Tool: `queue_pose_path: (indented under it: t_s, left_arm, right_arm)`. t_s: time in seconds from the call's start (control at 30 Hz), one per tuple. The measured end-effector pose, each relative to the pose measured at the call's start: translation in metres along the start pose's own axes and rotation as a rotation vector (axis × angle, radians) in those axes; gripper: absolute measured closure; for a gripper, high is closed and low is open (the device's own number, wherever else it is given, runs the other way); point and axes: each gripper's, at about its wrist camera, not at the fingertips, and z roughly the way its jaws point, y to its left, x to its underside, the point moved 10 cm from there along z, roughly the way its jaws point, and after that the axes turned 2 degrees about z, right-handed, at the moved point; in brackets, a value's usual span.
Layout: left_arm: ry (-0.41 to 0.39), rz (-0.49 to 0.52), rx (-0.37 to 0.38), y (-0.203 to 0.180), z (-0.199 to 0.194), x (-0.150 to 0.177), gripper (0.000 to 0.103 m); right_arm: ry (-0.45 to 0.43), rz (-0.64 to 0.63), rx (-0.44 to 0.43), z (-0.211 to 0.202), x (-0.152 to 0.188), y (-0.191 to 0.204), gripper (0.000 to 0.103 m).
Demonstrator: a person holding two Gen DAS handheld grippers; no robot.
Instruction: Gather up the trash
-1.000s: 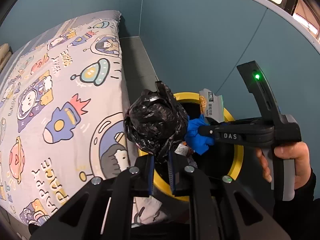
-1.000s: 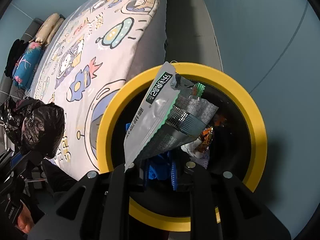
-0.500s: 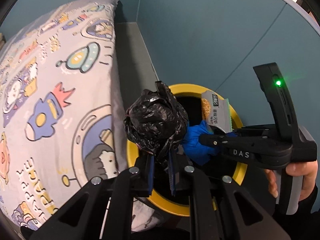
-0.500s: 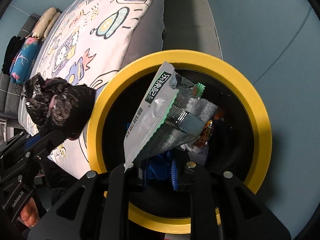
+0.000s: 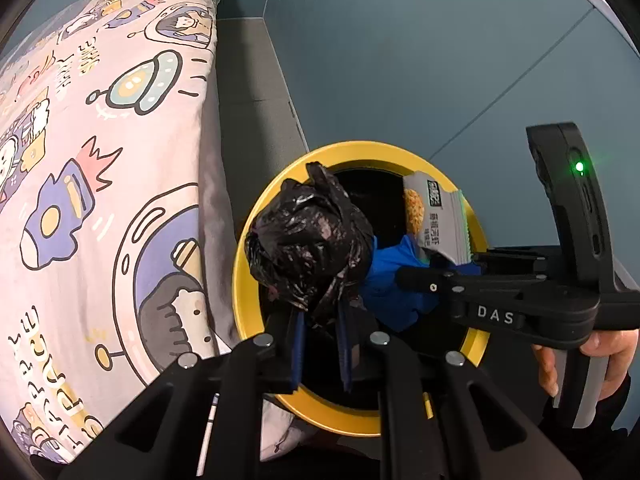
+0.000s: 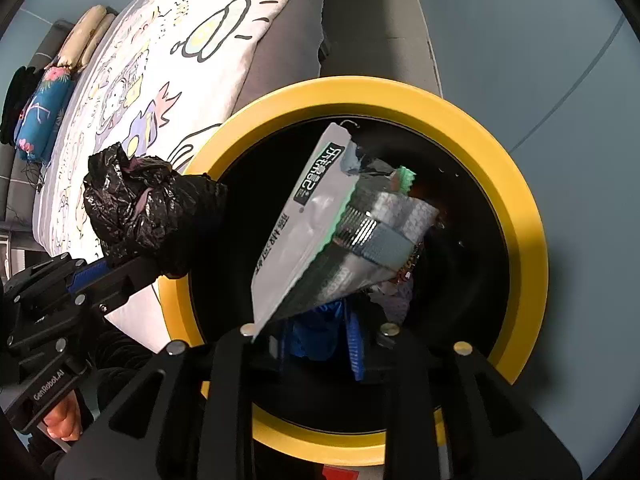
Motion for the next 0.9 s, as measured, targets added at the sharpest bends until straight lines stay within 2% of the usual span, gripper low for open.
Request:
queue_pose_path:
  t_s: [0.07,0.1,0.2,0.3,0.6,0.8,0.9]
  left_arm:
    - [-0.006,-0.007,0.009,0.001,-0.001,-0.001,0.081]
    - [-0.011,-0.009,0.012,0.001,-0.002,-0.002,0.077]
    - [-0.022,-0.018,0.025,0.002,-0.006,-0.003,0.066]
    - [-0.04,-0.018,0.036,0.002,-0.012,-0.004,0.06]
    - [-0.112,-0.079,0.048,0.03,-0.044,0.002,0.06]
    - [-0.201,-0.175,-0.001,0.078,-0.081,0.019,0.055]
    - [-0.241,-0.216,-0.036,0.1,-0.097,0.027,0.055]
  right_arm:
    - [-0.002,0.005,0.004,-0.001,0.001,-0.001,0.062]
    - [-0.004,0.009,0.006,-0.001,0.001,-0.002,0.059]
    - [-0.003,0.016,0.028,-0.001,0.003,-0.006,0.058]
    - [-0.007,0.03,0.036,-0.003,0.003,-0.009,0.058]
    - [-0.076,0.01,0.064,-0.029,-0.002,0.005,0.057]
    - [-0.155,-0.037,0.117,-0.041,-0.013,0.027,0.053]
    - [-0.189,-0.076,0.102,-0.042,-0.018,0.05,0.053]
